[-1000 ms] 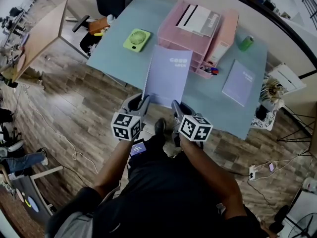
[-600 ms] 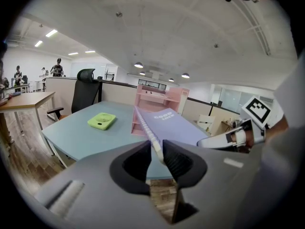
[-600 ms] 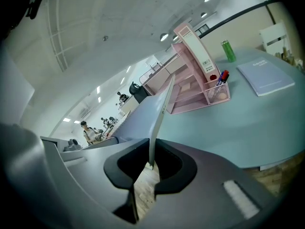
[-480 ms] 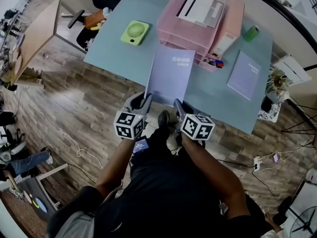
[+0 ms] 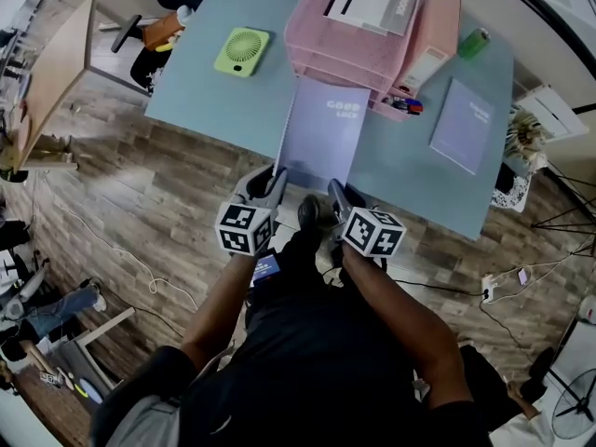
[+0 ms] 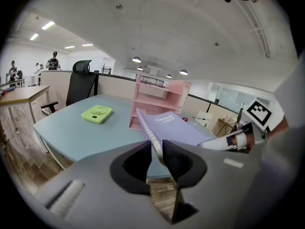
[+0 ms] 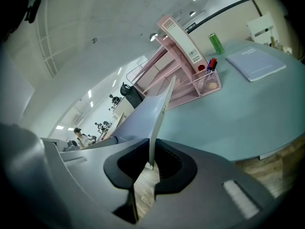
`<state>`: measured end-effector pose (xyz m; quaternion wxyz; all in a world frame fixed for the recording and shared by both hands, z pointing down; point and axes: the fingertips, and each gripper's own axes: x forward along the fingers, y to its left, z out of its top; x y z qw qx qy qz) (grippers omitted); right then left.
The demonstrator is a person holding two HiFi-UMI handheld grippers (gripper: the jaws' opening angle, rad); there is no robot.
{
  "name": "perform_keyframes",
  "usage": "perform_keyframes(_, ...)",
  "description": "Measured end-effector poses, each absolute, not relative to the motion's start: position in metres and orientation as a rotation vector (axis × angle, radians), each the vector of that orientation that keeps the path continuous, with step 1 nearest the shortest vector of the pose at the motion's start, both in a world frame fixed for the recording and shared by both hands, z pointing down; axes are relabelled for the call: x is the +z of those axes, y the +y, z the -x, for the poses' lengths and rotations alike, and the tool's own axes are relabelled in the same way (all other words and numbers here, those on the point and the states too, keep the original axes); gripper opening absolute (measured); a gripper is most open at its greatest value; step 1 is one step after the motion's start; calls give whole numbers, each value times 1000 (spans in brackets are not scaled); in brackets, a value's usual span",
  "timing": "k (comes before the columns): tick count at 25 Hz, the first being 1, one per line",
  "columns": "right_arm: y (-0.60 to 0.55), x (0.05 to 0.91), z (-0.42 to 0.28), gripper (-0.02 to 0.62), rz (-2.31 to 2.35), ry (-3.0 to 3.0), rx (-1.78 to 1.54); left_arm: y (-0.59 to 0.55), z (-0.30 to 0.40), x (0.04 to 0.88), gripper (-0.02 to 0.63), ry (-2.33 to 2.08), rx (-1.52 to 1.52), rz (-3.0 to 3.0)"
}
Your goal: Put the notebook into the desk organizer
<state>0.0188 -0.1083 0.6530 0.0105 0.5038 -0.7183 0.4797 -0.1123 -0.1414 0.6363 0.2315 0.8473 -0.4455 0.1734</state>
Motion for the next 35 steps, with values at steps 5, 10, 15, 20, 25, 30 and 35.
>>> perform_keyframes(5, -122, 656, -26, 35, -1623, -2224, 1507, -159, 103, 637, 135, -1194, 468, -2353)
perform_keyframes(10, -139, 657, -34, 35, -1667, -2214, 1493, -179, 95, 639, 135, -1169, 463, -2365)
perform_keyframes(15, -158, 657, -41, 35, -1709, -2205, 1482, -201, 88, 641, 135, -1146, 457, -2375)
perform_keyframes(20, -179, 659, -46, 35, -1741, -2192, 1483, -224, 82, 642, 135, -1132, 452, -2376)
perform_keyframes(25, -200, 663, -53, 35, -1770, -2172, 1490, -248, 75, 647, 135, -1121, 454, -2373)
perform_keyframes(30, -218, 667, -58, 35, -1786, -2153, 1495, -267, 69, 653, 135, -1105, 457, -2367)
perform_keyframes(35, -234, 674, -66, 35, -1806, -2125, 1499, -285, 62, 661, 135, -1097, 456, -2354)
